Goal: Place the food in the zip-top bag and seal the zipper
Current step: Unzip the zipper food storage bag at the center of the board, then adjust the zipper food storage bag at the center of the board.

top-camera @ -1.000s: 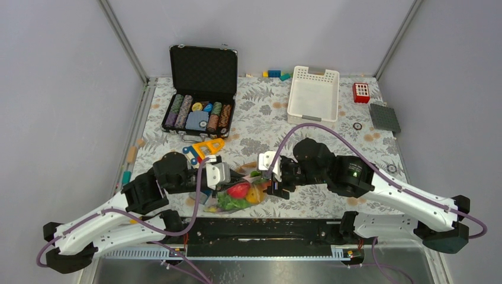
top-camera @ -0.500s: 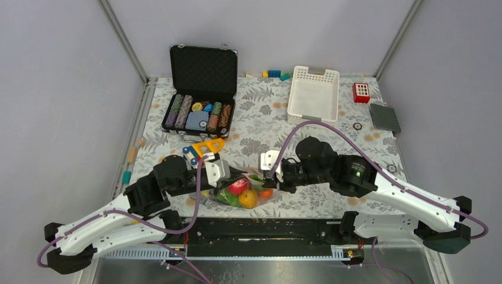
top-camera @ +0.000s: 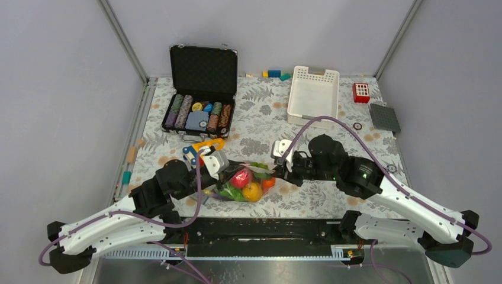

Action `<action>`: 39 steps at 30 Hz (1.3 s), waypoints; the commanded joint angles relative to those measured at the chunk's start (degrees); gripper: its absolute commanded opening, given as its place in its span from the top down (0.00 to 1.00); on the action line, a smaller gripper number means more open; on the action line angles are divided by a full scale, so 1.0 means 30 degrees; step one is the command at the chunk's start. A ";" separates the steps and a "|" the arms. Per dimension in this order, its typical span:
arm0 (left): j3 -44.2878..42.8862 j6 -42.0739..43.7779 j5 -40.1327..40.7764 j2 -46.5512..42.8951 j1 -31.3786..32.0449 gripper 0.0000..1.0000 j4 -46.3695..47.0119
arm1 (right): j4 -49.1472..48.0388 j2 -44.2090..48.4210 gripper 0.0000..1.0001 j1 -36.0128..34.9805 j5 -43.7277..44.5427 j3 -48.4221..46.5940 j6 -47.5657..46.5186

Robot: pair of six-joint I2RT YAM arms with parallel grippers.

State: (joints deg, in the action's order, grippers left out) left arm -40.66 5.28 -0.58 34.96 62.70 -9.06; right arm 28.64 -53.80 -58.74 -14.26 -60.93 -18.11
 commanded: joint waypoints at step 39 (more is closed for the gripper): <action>-1.2324 -0.9326 -0.1347 0.7722 -0.0333 0.68 -0.9982 | 0.2226 -0.0836 1.00 0.1739 0.1018 -0.3368 0.1562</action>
State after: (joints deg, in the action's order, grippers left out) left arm -76.62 -19.97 -6.87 58.28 61.76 -34.68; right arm 39.90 -57.60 -53.84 -12.93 -72.27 -16.05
